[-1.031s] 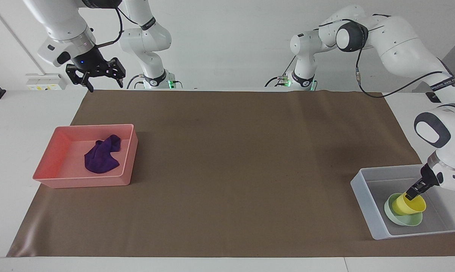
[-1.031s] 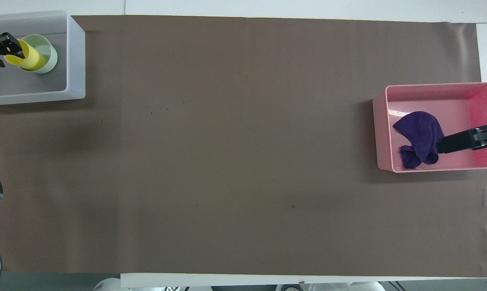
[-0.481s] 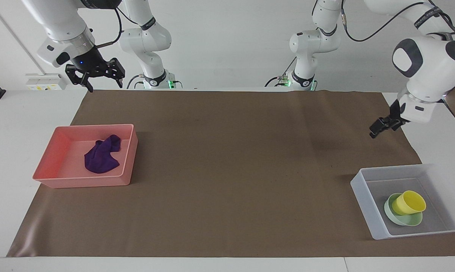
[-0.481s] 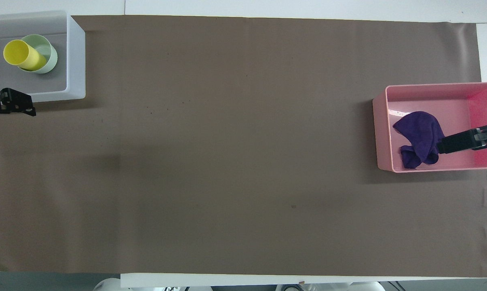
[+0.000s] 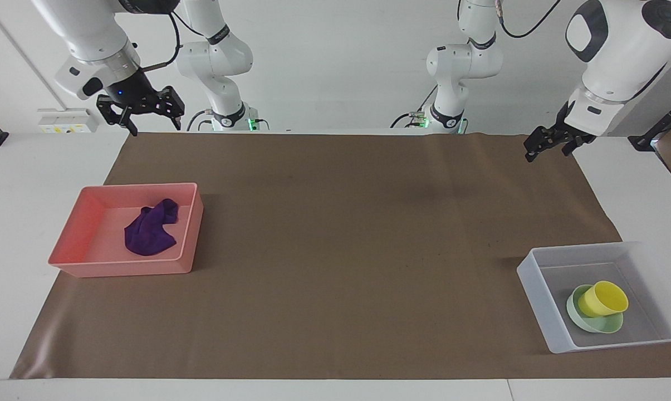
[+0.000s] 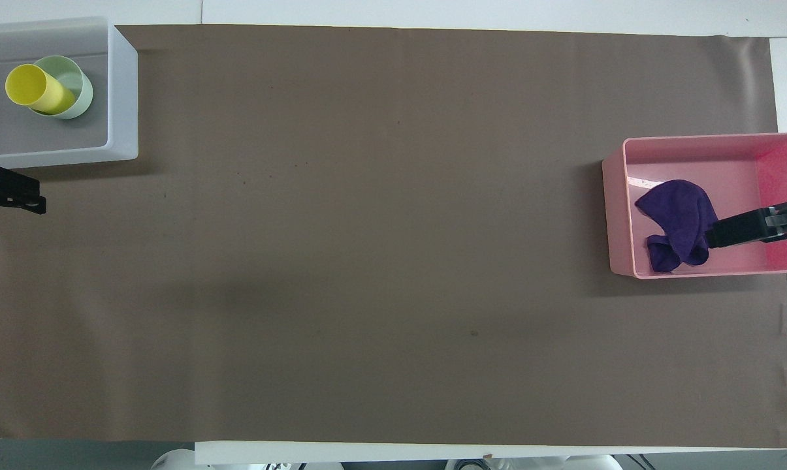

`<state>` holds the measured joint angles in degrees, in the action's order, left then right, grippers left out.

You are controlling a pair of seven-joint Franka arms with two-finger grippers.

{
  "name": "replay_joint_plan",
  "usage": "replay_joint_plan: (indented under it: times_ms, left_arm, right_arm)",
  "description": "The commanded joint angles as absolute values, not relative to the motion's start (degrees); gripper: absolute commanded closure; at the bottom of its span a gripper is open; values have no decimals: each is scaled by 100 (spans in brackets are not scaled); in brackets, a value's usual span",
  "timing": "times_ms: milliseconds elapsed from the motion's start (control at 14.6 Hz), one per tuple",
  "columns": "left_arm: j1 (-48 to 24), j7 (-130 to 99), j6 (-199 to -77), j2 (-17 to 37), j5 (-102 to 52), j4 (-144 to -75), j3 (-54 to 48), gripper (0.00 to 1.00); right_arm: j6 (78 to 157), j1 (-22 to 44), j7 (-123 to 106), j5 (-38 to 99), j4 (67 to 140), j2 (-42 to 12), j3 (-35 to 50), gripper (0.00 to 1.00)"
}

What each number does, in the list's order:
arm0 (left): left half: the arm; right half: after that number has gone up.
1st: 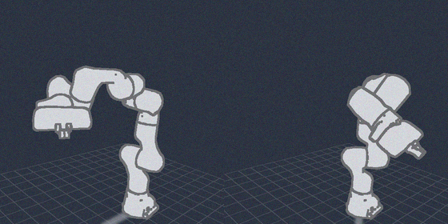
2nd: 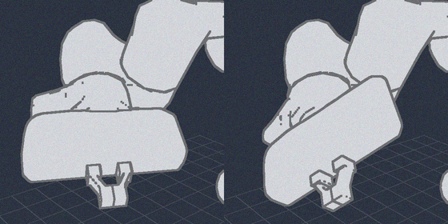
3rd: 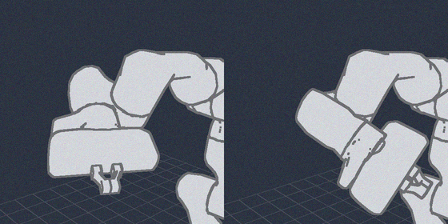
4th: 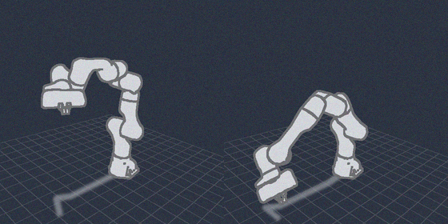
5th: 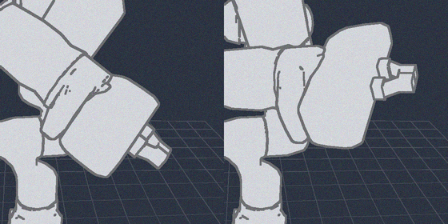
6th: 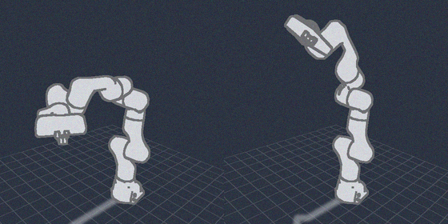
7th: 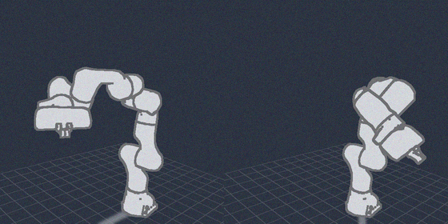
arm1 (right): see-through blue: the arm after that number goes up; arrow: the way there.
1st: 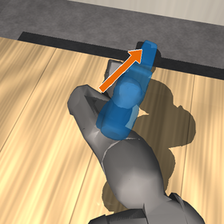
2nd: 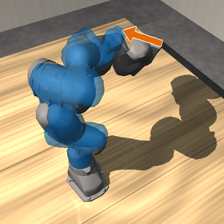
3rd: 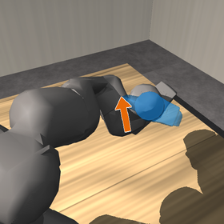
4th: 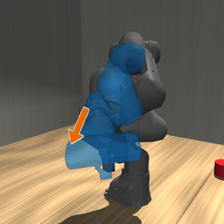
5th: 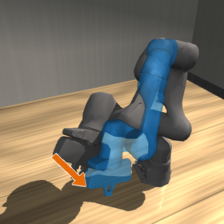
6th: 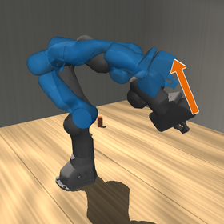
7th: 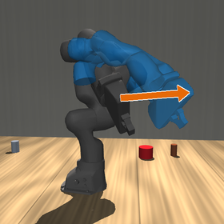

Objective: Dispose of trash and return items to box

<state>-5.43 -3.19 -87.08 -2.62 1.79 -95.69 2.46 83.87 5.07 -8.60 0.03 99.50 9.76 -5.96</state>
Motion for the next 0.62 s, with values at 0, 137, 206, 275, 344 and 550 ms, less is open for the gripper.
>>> replay_joint_plan:
  times_ms: [0, 137, 206, 275, 344, 550]
  left_arm:
    - [-492, 17, -8217, 448, -52, -8482, 307, 0]
    - [-492, 26, -8488, 422, -70, -8473, 316, 0]
    - [-483, 26, -8560, 387, -62, -8473, 316, 0]
    - [-483, 26, -8517, 343, -44, -8507, 316, 0]
    - [-483, 26, -8482, 221, -44, -8586, 325, 0]
    - [-492, 44, -8464, 27, -44, -8868, 325, 0]
  right_arm:
    - [8455, 554, -729, 18, 10107, 1055, -642, 1]
    - [8420, 554, -738, 18, 10107, 1055, -642, 1]
    - [8420, 554, -730, 18, 10107, 1063, -642, 1]
    - [8429, 554, -686, 18, 10107, 1063, -633, 1]
    - [8420, 554, -633, 18, 10107, 1063, -633, 1]
    - [8420, 554, -624, 18, 10107, 1063, -633, 1]
